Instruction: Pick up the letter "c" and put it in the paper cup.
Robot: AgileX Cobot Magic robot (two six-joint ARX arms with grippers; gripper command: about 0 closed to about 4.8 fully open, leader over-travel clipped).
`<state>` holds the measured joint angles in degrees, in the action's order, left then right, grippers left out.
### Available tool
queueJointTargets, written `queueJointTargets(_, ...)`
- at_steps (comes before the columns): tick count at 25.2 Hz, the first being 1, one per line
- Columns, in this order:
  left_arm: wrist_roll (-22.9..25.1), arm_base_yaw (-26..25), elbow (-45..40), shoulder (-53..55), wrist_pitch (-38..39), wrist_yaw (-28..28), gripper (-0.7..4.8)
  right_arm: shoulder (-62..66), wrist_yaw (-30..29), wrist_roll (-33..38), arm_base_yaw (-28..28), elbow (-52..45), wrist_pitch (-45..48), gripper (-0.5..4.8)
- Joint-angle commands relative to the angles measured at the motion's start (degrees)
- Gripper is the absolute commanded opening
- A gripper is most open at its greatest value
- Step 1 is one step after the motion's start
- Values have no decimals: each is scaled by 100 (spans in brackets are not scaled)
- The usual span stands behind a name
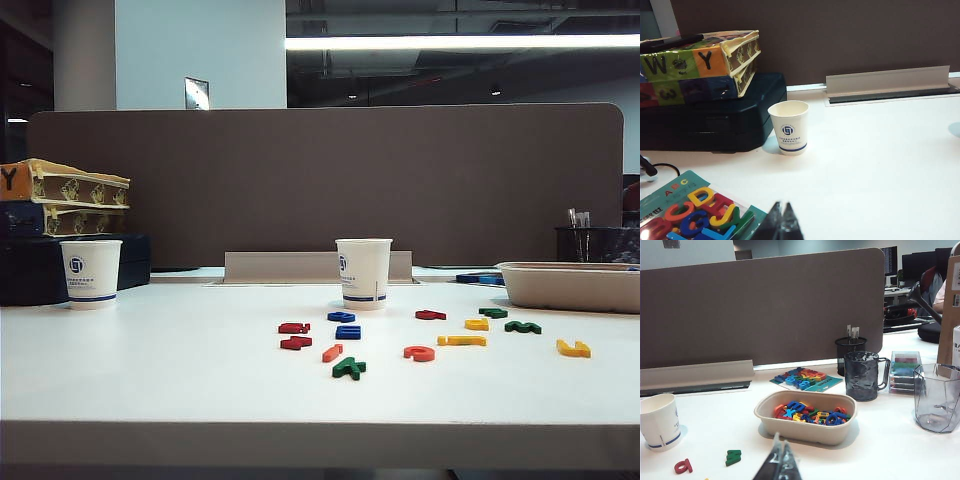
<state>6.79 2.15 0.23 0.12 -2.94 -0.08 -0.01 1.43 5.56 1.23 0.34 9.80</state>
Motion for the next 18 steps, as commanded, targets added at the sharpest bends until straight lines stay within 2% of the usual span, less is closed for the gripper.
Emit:
queueJointTargets(1,7,2,20,2,-52,31,-6,-17,11,28,-2,-13,28,-6)
queueJointTargets(7,7,2,20,2,-55,28,-6,-17,61,24,-2,-13,26,-5)
queueJointTargets(11,-455,4,26,2,-173,33,-6,-17,57,57,-7,-13,44,-6)
queueJointTargets(18,-546,4,31,2,-557,35,-6,-17,55,393,-9,-9,234,-6)
